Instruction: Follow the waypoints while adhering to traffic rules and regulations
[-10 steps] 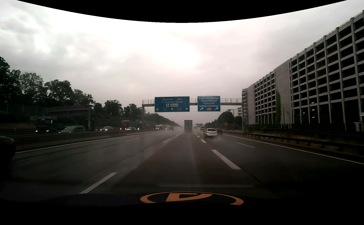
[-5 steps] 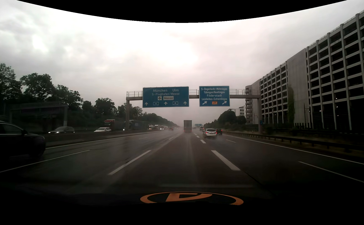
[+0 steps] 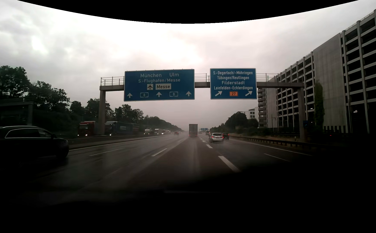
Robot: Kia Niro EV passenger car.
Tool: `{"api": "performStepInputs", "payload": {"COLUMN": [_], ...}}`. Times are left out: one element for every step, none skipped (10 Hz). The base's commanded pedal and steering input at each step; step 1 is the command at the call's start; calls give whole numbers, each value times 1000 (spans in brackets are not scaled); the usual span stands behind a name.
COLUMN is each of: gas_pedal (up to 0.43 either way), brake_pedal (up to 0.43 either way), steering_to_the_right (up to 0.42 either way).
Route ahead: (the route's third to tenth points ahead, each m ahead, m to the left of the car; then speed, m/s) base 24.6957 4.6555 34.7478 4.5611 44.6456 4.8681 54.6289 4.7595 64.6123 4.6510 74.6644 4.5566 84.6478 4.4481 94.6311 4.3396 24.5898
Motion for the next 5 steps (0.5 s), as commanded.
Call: {"api": "performStepInputs", "payload": {"gas_pedal": [138,150,150,150,150], "brake_pedal": [0,0,0,0,0], "steering_to_the_right": [-1,-2,-4,-4,-3]}}
